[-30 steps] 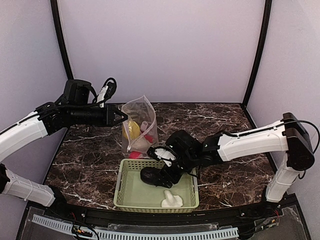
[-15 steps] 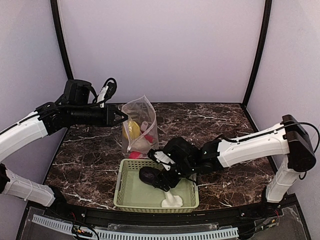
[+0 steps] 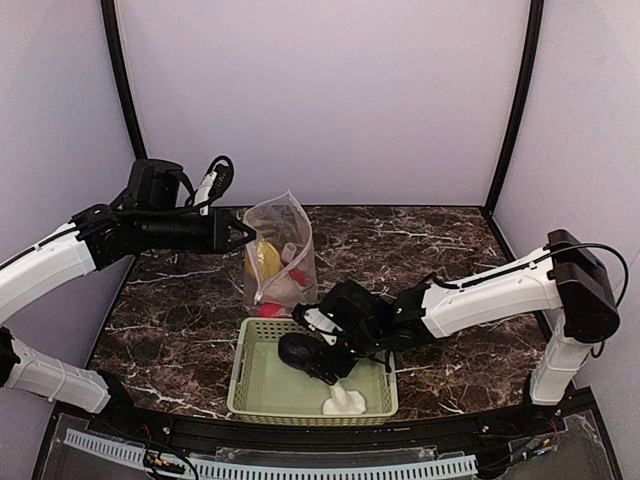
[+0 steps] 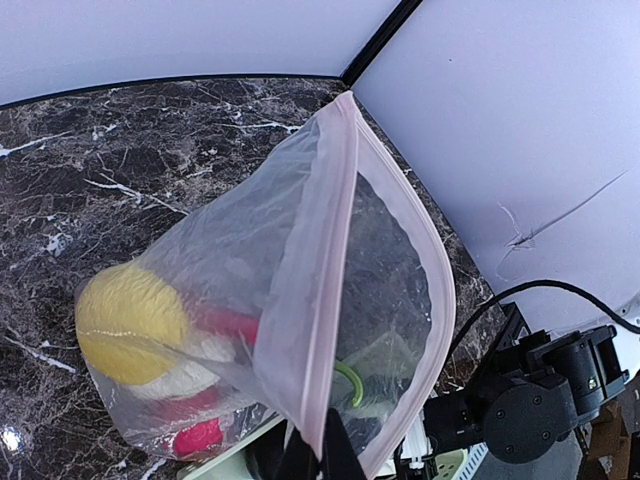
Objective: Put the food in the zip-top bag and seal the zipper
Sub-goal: Pick up the fake vegetable from the bin, then place the fake vegetable in the zipper food storage bag.
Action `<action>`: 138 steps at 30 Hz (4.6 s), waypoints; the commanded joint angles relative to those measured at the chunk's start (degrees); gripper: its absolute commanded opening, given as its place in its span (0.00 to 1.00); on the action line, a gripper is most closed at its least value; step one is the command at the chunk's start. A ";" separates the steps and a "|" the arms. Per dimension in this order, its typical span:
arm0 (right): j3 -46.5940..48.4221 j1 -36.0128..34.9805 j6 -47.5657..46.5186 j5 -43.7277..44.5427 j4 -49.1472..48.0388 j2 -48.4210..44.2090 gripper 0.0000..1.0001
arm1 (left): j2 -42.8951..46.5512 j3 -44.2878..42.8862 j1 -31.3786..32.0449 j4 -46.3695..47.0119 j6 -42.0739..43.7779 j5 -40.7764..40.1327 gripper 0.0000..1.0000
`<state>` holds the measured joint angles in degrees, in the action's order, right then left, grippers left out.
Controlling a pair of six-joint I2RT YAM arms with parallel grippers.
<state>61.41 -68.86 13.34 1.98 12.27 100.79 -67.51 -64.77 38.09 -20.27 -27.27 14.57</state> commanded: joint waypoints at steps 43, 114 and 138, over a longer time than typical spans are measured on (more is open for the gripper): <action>-4.08 -0.06 -0.18 -0.66 -5.03 -6.80 0.58 | 0.44 -2.20 -0.43 -1.80 0.17 -0.09 0.01; 15.64 6.46 -4.12 9.21 -19.73 -5.70 0.68 | -0.45 -1.64 -0.40 -0.17 1.28 2.96 0.01; 17.52 6.44 -4.87 6.08 -13.77 -9.45 0.82 | -0.87 -2.07 -0.46 -0.36 1.51 2.42 0.01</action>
<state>76.58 -62.70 8.86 10.07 -3.73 93.93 -68.36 -65.54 38.02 -20.69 -26.17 17.30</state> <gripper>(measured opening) 0.822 0.011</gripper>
